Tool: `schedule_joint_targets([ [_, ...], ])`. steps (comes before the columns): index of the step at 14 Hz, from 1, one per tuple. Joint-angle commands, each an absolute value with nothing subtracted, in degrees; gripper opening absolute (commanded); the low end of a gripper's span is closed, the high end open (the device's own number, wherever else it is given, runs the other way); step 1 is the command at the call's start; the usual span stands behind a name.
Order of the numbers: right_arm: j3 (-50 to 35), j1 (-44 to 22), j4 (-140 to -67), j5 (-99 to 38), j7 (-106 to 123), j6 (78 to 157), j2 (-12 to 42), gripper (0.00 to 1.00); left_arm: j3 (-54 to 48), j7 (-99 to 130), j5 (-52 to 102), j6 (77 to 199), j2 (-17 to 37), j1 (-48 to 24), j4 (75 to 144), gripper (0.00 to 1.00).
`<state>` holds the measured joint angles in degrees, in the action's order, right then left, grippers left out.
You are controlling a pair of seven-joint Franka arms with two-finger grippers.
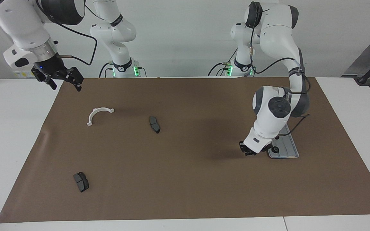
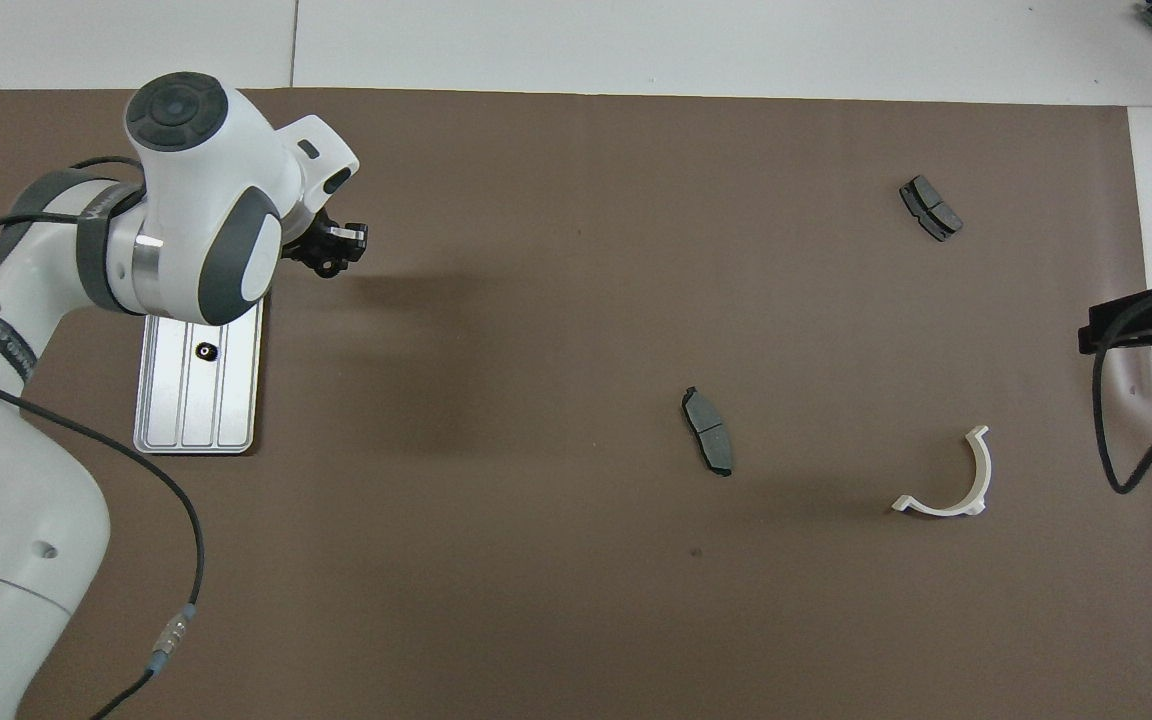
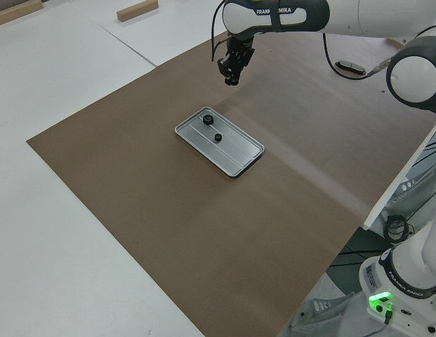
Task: Pick bearing gear from pile to tray
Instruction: 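Carry the gear to the tray and release it with the left gripper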
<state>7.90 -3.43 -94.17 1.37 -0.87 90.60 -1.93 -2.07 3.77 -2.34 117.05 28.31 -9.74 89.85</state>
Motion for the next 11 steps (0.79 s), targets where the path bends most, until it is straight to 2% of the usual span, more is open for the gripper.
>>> schedule_joint_targets([
  [1, 7.7, -3.1, -95.8, 0.2, -1.5, 91.1, -3.3, 1.0, -2.7, -7.2, -1.1, 118.5, 20.6, -4.1, 101.1, 0.09],
  [5, 6.9, -3.1, -95.9, 0.2, -1.8, 91.1, -3.4, 1.0, -2.7, -19.8, -1.0, 120.4, 14.7, 2.2, 110.7, 0.09],
  [8, 6.2, -2.1, -95.9, 0.2, -1.8, 91.1, -3.4, 1.0, -2.6, -23.5, -0.9, 124.9, 10.6, 4.2, 119.3, 0.09],
  [11, 6.2, -1.8, -96.0, 0.2, -1.8, 91.1, -3.4, 1.0, -2.5, -24.4, -0.9, 128.1, 8.5, 5.1, 124.7, 0.09],
])
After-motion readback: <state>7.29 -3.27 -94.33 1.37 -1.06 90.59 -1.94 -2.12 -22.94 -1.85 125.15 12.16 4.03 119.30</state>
